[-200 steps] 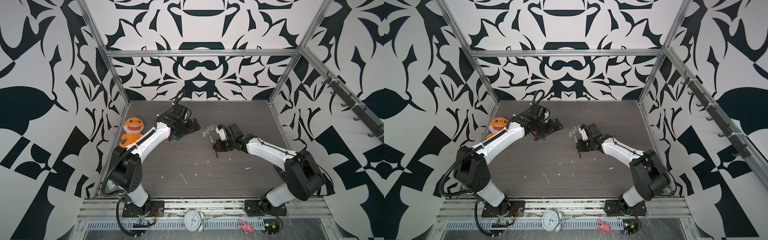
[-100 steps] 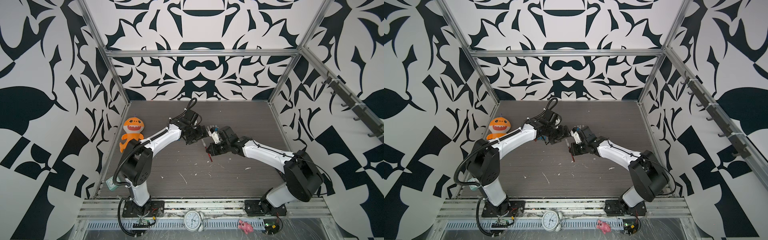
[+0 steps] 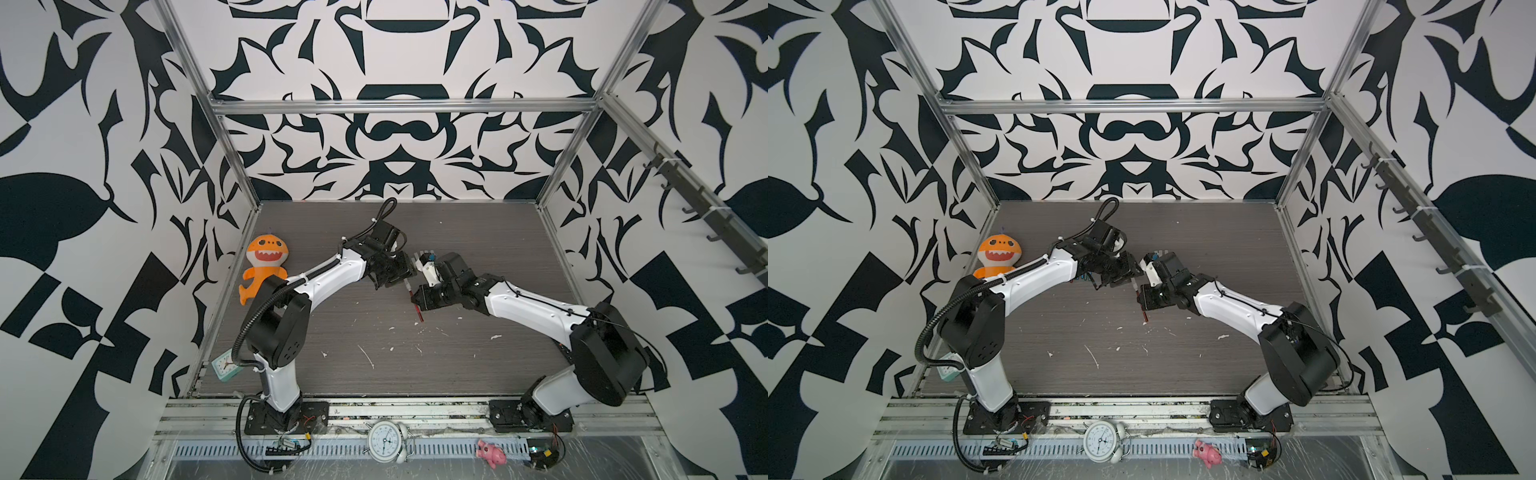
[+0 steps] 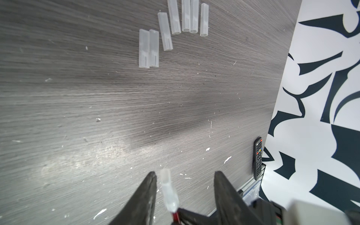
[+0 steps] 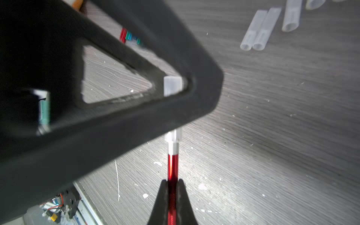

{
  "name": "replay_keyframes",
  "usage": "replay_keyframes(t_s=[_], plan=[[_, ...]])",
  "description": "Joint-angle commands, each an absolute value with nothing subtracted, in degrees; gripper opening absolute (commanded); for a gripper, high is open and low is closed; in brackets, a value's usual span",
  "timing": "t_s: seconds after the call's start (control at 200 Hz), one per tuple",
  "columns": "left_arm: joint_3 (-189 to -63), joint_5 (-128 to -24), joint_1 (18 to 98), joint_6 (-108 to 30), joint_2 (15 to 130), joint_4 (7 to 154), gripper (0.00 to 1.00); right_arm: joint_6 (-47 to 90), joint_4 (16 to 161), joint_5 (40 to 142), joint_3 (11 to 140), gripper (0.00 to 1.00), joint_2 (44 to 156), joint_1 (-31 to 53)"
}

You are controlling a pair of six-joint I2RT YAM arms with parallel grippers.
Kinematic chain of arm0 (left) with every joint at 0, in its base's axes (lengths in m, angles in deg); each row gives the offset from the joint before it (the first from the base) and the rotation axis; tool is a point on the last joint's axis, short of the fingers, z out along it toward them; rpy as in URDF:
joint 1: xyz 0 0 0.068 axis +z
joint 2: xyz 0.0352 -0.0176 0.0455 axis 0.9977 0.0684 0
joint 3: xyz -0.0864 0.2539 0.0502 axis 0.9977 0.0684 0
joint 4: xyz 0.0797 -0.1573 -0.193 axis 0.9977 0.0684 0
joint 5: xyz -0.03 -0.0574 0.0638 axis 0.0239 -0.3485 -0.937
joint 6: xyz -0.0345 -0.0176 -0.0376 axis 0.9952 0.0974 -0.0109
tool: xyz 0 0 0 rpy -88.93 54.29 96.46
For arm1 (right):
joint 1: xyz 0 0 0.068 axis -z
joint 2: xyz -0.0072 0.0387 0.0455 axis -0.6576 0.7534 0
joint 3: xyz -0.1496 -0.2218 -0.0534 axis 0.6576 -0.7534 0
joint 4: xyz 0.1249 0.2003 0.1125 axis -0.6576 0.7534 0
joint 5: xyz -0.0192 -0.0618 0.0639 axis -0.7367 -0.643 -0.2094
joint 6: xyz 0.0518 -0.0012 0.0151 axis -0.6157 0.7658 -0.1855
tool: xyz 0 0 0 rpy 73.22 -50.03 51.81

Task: Remove protective caps from carving knives
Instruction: Remove the protective sleeve from the carving knife.

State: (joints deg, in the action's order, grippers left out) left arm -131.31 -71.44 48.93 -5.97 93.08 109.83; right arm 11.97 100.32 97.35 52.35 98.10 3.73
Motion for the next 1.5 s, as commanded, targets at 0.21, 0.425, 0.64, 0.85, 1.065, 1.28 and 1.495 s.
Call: replay_keyframes(t_s=[0.21, 0.425, 0.64, 0.85, 1.065, 1.28, 1.495], plan=[[-129.96, -70.33, 48.66, -5.06, 95.11, 109.01, 0.39, 10.9, 97.01, 96.25, 53.39, 0.0, 96.36, 3.41], [-130.53, -71.09, 48.69, -5.08, 94.87, 109.26, 0.36, 10.91, 97.25, 96.82, 53.3, 0.0, 97.17, 3.32], [-130.13, -72.56, 48.72, -4.13, 94.42, 108.49, 0.4, 10.89, 97.41, 97.39, 53.35, 0.0, 97.76, 3.14], [-129.37, -72.98, 48.7, -2.96, 93.53, 106.8, 0.31, 10.87, 97.19, 97.35, 53.35, 0.0, 98.35, 2.94], [-129.39, -72.97, 48.68, -3.1, 93.61, 107.17, 0.18, 10.61, 96.92, 96.56, 52.91, 0.0, 97.91, 2.96], [-129.53, -74.04, 49.09, -2.98, 93.71, 107.25, 0.01, 10.81, 97.08, 97.74, 52.49, 0.0, 98.48, 2.79], [-131.2, -75.39, 50.98, -3.17, 93.63, 108.05, 0.0, 11.12, 97.58, 98.09, 51.16, 0.0, 98.44, 2.35]])
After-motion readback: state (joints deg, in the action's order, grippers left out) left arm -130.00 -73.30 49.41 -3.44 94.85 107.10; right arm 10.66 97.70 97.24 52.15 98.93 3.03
